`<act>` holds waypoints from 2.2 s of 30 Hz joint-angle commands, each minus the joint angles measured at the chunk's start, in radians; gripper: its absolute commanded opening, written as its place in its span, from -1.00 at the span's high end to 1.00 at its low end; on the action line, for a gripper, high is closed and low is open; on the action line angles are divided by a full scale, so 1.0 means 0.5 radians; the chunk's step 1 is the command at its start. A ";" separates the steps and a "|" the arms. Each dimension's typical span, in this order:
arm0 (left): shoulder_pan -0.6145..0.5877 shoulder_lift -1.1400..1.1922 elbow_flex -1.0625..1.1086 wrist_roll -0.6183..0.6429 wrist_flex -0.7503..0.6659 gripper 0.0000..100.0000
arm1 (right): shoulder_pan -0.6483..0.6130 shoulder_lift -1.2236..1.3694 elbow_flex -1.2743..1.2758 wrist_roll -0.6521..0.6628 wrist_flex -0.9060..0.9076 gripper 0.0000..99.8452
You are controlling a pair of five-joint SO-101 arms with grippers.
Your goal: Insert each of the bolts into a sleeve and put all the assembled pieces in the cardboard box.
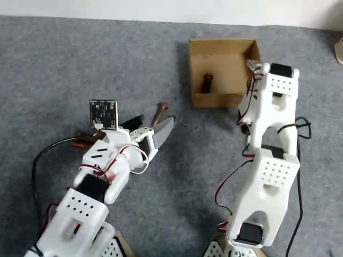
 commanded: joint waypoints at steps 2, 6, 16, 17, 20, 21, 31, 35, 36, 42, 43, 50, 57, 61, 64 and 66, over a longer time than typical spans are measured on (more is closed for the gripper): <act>-0.020 -0.023 -0.020 -0.012 0.000 0.45 | 0.035 0.017 -0.023 0.046 -0.195 0.74; -0.020 -0.023 -0.020 -0.012 0.000 0.45 | 0.038 0.032 -0.023 0.187 -0.216 0.74; -0.017 -0.023 -0.020 -0.012 0.000 0.45 | -0.008 0.026 -0.023 0.193 -0.216 0.74; -0.017 -0.023 -0.020 -0.012 0.000 0.45 | -0.014 0.026 -0.023 0.196 -0.219 0.74; -0.017 -0.023 -0.020 -0.012 0.000 0.45 | -0.026 0.026 -0.023 0.196 -0.296 0.74; -0.017 -0.023 -0.020 -0.012 0.000 0.45 | -0.026 0.026 -0.023 0.196 -0.330 0.74; -0.017 -0.023 -0.020 -0.012 0.000 0.45 | -0.035 0.038 -0.011 0.196 -0.535 0.74; -0.017 -0.023 -0.020 -0.012 0.000 0.45 | -0.038 0.038 -0.008 0.239 -0.624 0.74; -0.017 -0.023 -0.020 -0.012 0.000 0.45 | -0.038 0.041 -0.005 0.249 -0.646 0.74; -0.017 -0.023 -0.020 -0.012 0.000 0.45 | -0.032 0.195 -0.020 0.249 -0.667 0.74; -0.017 -0.023 -0.020 -0.012 0.000 0.45 | -0.032 0.232 -0.020 0.249 -0.667 0.74; -0.017 -0.023 -0.020 -0.012 0.000 0.45 | -0.060 0.361 -0.026 0.150 -0.674 0.75; -0.023 -0.023 -0.020 -0.012 0.000 0.45 | -0.106 0.373 -0.118 0.141 -0.652 0.98; -0.029 -0.023 -0.026 -0.012 0.000 0.45 | -0.115 0.358 -0.155 0.129 -0.566 0.99; -0.032 -0.023 -0.035 -0.006 0.000 0.54 | -0.127 0.290 -0.290 -0.009 -0.345 0.99; -0.032 -0.023 -0.041 -0.006 0.003 0.70 | -0.146 0.216 -0.413 -0.129 -0.195 0.99</act>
